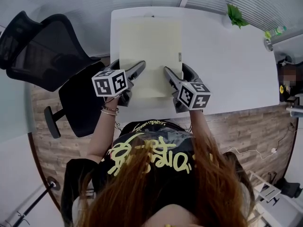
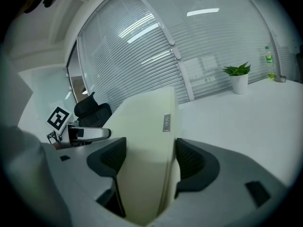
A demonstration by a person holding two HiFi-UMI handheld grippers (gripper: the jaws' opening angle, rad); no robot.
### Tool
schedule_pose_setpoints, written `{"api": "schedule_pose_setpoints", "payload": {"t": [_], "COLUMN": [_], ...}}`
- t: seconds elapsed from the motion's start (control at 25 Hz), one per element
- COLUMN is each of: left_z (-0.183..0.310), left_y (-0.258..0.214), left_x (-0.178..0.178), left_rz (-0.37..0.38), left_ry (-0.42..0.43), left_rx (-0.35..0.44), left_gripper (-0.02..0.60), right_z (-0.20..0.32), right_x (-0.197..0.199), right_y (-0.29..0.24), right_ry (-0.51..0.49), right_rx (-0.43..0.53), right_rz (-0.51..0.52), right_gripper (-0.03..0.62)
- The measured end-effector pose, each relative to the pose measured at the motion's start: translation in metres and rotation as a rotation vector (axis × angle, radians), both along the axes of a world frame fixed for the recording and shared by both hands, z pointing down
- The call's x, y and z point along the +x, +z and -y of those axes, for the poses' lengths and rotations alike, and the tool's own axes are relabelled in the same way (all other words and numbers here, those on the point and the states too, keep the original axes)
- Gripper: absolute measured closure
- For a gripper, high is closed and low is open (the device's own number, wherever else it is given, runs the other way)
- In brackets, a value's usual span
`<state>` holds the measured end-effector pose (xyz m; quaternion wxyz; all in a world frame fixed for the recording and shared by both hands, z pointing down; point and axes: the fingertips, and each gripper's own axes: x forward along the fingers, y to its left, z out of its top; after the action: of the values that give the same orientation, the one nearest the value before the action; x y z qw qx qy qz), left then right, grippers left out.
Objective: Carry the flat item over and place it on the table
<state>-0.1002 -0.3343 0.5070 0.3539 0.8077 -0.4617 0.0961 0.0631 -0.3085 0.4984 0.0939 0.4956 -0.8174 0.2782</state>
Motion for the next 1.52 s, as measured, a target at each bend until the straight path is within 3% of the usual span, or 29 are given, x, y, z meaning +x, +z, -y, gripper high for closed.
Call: {"api": "schedule_pose_setpoints", "payload": {"t": [0.36,1.52], "left_z": [0.003,0.008], "left_y": [0.016,0.035], "left_x": [-0.001,-0.003], "left_rz": [-0.005,-0.009], "left_ry": [-0.004,-0.022], "left_rx": [-0.091,-0.211], "left_gripper": [0.104,0.104], "right_z": [0.004,0.013], "right_x": [-0.002,-0.004], "right_y": [0.011,0.025], "right_ry": [0.001,0.013], "right_rx": [-0.041,-0.096], "right_rz": [0.004,-0.010], "right_gripper": [0.258,0.258]}}
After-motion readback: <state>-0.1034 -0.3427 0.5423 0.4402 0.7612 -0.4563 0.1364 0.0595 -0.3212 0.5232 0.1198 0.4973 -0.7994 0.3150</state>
